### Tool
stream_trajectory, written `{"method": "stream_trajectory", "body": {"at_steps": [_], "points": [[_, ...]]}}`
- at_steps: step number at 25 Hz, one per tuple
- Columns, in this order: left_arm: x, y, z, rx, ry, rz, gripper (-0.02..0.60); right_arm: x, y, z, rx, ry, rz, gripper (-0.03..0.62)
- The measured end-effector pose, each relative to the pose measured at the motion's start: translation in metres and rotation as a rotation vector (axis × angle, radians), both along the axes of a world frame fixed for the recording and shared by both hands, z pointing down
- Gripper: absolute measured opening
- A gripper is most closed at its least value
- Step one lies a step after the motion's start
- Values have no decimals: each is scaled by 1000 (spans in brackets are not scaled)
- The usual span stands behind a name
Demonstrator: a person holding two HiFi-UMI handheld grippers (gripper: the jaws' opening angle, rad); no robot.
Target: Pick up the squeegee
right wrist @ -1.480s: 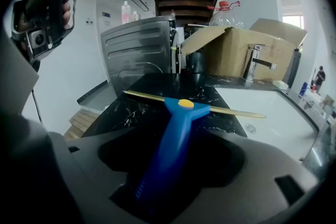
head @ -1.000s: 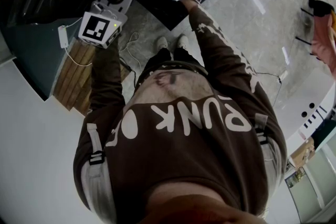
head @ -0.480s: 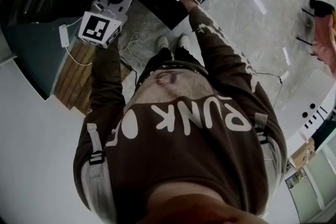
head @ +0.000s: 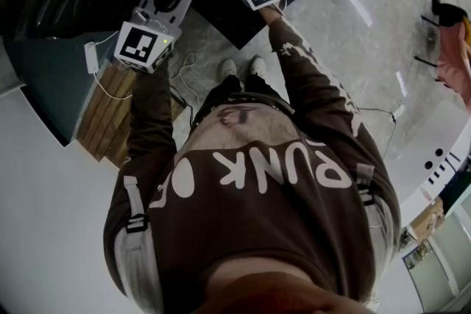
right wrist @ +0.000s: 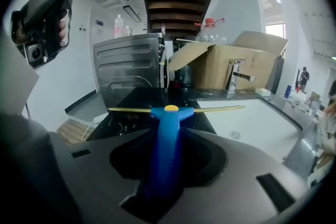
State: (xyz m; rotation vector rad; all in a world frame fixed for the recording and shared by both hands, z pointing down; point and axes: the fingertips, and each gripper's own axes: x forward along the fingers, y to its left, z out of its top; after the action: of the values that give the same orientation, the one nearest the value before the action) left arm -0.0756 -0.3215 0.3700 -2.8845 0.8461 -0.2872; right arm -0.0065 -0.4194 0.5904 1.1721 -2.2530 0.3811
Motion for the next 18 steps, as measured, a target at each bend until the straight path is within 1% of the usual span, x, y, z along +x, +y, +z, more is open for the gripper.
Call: {"method": "stream_trajectory", "body": {"at_steps": [2,5,12,18], "points": [[2,0,-1,14,5,16,2,3,0,-10,22,-15,1,147],[3,-2,-4,4,11,4,2,7,0,-29,70,-28,3,147],[6,-2,-6,15,22,16,2,16,1,-76,172,-67,12,147],[1,-5,-11,25,19,6,2,29,7,-120,267,-86,13,147]]}}
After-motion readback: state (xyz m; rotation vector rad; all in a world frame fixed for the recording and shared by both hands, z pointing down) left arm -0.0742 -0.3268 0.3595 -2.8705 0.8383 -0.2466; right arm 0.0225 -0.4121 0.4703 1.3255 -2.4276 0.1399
